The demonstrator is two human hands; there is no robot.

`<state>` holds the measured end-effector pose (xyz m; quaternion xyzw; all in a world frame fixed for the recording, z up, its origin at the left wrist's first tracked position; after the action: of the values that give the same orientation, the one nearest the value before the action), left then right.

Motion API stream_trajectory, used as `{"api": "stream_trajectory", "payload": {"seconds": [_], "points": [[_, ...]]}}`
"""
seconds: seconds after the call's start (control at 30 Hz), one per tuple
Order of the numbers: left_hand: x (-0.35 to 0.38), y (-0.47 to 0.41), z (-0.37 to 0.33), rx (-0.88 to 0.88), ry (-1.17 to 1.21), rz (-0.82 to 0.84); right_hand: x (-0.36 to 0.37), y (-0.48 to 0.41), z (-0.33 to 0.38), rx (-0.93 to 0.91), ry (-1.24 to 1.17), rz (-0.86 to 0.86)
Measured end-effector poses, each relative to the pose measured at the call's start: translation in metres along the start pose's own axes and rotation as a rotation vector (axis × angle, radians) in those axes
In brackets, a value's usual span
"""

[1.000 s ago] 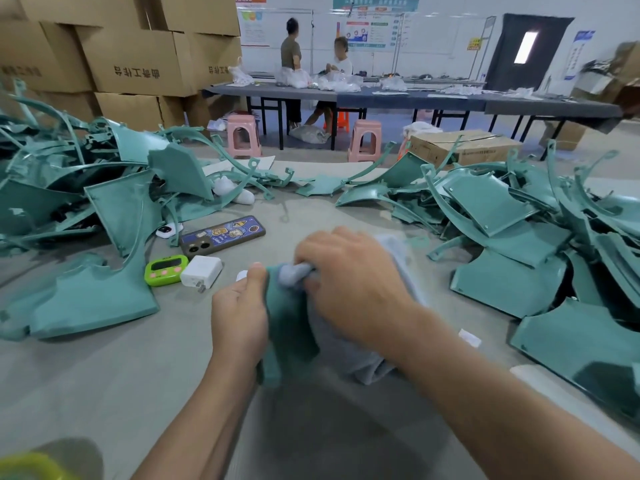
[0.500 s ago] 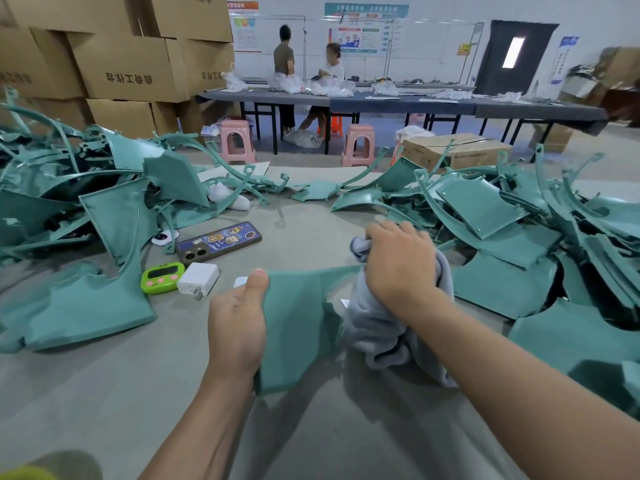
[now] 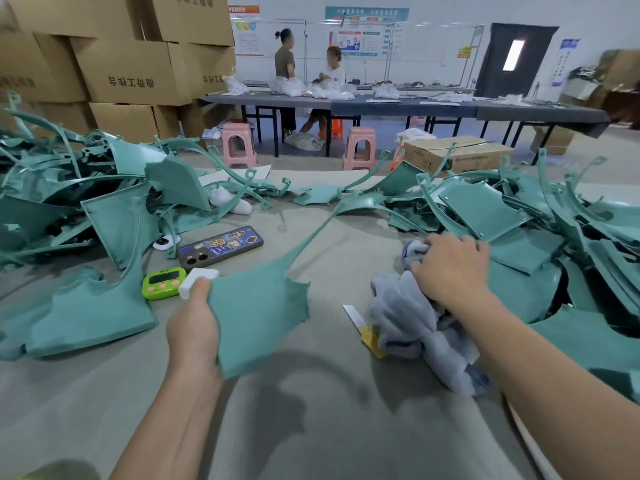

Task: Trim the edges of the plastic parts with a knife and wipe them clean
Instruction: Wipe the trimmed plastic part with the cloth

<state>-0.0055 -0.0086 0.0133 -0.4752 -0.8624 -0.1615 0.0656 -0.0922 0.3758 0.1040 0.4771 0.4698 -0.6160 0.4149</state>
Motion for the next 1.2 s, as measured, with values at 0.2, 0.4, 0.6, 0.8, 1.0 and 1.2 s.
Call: {"api": "stream_trajectory", "payload": {"seconds": [0.2, 0.4, 0.6, 0.8, 1.0, 1.2], "points": [[0.031, 0.016, 0.018, -0.039, 0.045, 0.101, -0.035, 0.058, 0.079, -0.292, -0.847, 0.046], [0.045, 0.026, 0.028, -0.086, 0.025, 0.225, 0.035, 0.088, 0.104, -0.104, -1.505, 0.44], [0.07, 0.036, 0.017, 0.006, -0.025, 0.45, 0.049, 0.091, 0.099, -0.173, -1.743, 0.527], [0.078, 0.049, 0.001, 0.218, 0.011, 0.457, 0.024, 0.093, 0.061, -0.093, -1.146, 0.043], [0.118, 0.104, 0.003, 0.593, -0.52, 0.833, 0.034, 0.133, 0.133, -0.394, -1.554, 0.529], [0.089, 0.08, -0.016, 0.687, -0.743, 0.414, 0.05, 0.108, 0.084, -0.053, -1.894, 0.635]]}}
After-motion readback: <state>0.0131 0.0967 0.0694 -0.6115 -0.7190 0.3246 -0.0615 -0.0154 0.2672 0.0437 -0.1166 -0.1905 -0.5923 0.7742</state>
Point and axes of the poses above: each hand's wrist, its own y-axis away from the middle knuckle, its own x-axis out of the palm, z = x × y, the point moved 9 cm from there along -y, towards the middle knuckle, and after that the axes turned 9 degrees about z, right-handed, at the moved point
